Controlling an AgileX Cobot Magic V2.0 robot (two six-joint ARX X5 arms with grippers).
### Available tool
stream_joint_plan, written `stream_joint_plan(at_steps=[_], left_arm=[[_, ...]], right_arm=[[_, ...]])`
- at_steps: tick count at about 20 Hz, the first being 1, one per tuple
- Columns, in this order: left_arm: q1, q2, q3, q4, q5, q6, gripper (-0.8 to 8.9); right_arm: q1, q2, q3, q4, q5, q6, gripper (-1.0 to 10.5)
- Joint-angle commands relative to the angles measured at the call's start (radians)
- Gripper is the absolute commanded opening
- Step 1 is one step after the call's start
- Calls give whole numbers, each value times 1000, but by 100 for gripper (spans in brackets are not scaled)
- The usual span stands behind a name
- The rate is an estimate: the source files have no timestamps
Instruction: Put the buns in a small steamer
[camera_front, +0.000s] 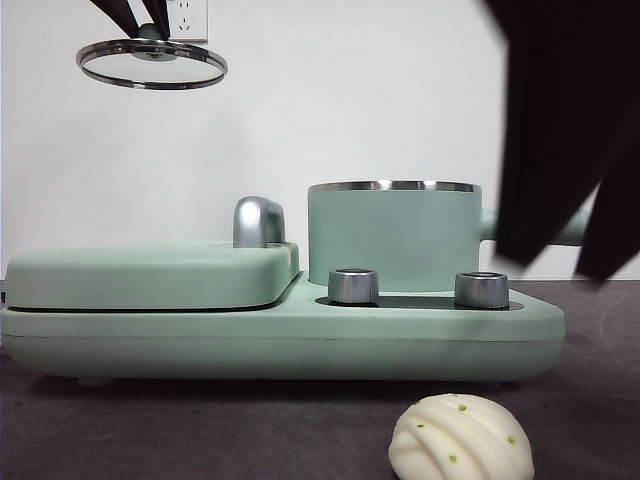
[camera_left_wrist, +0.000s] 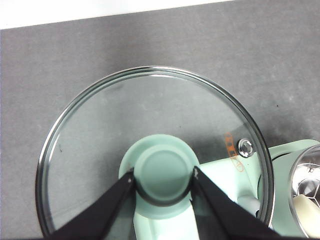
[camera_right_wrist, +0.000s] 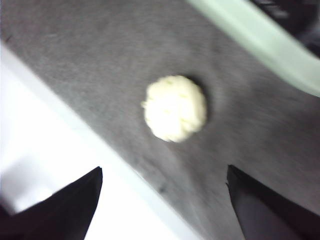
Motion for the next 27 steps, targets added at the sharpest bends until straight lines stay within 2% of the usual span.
stream_joint_plan(at_steps=[1,4,7,12,16,21,24,27], left_arm=[[-4,-6,37,-2,2,-9,109],[-4,-6,37,-2,2,-10,109],[-4,-6,37,-2,2,-12,109],[-4,-6,37,-2,2,-13,109],[-4,-6,37,-2,2,-14,109],[-4,-6,37,-2,2,-16,109],[-4,-6,37,-2,2,-16,109],[-4,-6,37,-2,2,-15,109]], right_arm=[[32,66,-28,90,2,19,393],[36,166,-33,157,12,3,393],[35,243,-33,208,58,-15,393],[32,308,-33,255,57,-19,385],[32,331,-33,273,58,-18,191],[31,330,-27,275,64,-14,140],[22,329,67,158,61,-21,140],[-9,329,258,-45,61,-53,140]])
